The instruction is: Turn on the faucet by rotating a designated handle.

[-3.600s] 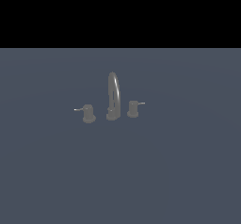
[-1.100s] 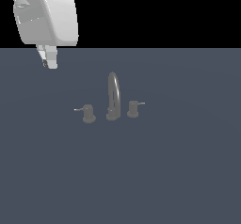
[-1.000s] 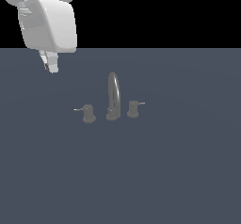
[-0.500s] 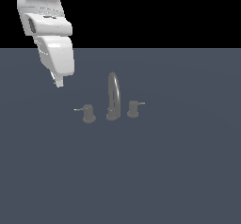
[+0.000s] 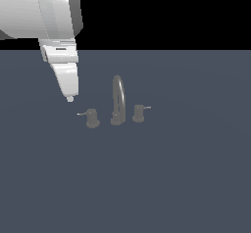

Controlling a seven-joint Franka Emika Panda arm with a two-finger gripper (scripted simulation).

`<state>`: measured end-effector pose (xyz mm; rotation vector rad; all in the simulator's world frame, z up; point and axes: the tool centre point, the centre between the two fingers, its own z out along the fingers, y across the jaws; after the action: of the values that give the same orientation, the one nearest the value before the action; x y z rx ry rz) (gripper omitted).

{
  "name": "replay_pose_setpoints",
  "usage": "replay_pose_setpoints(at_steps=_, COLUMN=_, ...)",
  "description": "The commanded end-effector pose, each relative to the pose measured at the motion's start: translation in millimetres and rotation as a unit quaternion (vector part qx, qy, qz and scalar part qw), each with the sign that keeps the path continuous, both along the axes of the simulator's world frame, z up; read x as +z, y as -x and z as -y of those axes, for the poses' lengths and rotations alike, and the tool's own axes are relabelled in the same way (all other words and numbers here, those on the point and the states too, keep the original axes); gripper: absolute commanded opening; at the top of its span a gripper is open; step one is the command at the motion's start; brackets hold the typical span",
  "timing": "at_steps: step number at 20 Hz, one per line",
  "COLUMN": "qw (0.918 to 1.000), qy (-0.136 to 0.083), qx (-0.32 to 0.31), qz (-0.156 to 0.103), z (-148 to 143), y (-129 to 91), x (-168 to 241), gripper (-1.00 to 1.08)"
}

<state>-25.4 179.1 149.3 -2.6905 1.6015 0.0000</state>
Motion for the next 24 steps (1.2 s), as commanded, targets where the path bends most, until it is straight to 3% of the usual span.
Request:
replay_pose_setpoints(at_steps=1, qw=0.9997, qy=0.002, qx=-0.024, qz=0.000, z=0.1, y=-13.9, x=-15.4, gripper=-1.00)
replay_pose_setpoints(at_steps=13, qw=0.9930, qy=0.005, qx=-0.118, qz=-0.002, z=6.9, y=-68.5, x=-72.8, gripper=-1.00)
replay_pose_setpoints(at_steps=24, qw=0.9892, qy=0.005, qx=-0.147, qz=-0.003, z=10.9, y=-85.3, x=-88.7, gripper=-1.00)
